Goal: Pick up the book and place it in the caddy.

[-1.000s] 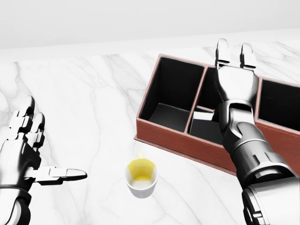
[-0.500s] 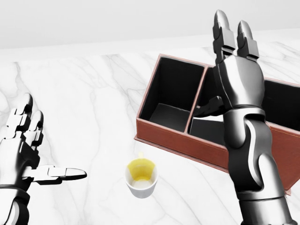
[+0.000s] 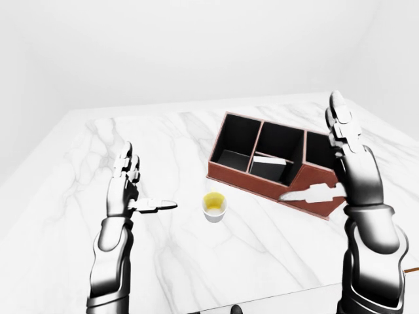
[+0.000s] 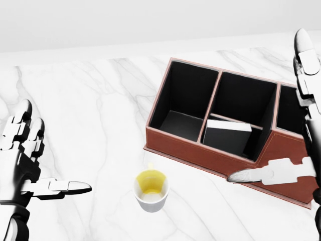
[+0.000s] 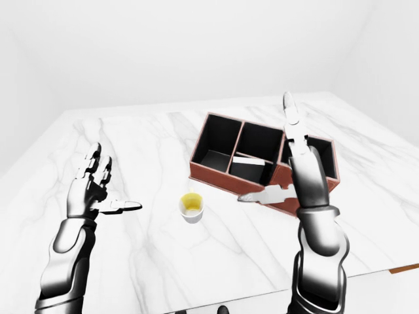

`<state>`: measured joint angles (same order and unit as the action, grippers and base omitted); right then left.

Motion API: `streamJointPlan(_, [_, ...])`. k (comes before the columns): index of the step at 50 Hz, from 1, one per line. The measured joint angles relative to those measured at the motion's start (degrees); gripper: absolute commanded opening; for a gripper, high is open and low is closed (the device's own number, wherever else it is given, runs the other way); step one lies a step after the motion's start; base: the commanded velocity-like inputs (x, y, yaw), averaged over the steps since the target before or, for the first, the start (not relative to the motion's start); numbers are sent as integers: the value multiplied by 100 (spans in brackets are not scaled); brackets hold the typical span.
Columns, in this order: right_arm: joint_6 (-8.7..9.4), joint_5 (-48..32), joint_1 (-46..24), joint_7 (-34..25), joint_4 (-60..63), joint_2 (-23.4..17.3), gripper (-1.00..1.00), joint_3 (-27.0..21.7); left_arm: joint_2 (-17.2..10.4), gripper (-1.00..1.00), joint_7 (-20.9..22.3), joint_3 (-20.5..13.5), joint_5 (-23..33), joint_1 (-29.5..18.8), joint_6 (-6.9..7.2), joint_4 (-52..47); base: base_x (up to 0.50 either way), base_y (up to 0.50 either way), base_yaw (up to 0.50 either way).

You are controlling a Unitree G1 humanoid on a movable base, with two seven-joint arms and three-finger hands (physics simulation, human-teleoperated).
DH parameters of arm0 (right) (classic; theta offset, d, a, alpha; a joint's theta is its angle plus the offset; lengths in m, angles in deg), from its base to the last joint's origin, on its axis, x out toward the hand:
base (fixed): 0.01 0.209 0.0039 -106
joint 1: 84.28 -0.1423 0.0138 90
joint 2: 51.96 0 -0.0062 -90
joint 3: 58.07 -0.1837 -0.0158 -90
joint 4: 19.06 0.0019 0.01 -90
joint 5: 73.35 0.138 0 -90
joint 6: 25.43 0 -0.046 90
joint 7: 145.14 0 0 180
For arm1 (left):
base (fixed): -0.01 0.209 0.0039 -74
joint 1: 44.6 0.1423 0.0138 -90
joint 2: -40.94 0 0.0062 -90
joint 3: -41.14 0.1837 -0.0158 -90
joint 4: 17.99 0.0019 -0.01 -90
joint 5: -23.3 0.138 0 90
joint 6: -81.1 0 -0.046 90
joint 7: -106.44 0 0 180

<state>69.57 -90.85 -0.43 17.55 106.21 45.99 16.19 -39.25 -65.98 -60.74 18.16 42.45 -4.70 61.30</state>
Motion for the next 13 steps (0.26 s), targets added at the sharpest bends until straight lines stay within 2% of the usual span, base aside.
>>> streamJointPlan(8, [0,1032,609,-360,534,155,100,-495,31,100,37,-36,-63,114,80,-257,0,0,0])
streamJointPlan(13, [0,1502,915,-521,794,274,100,-777,74,100,106,-85,-140,277,80,-559,0,0,0])
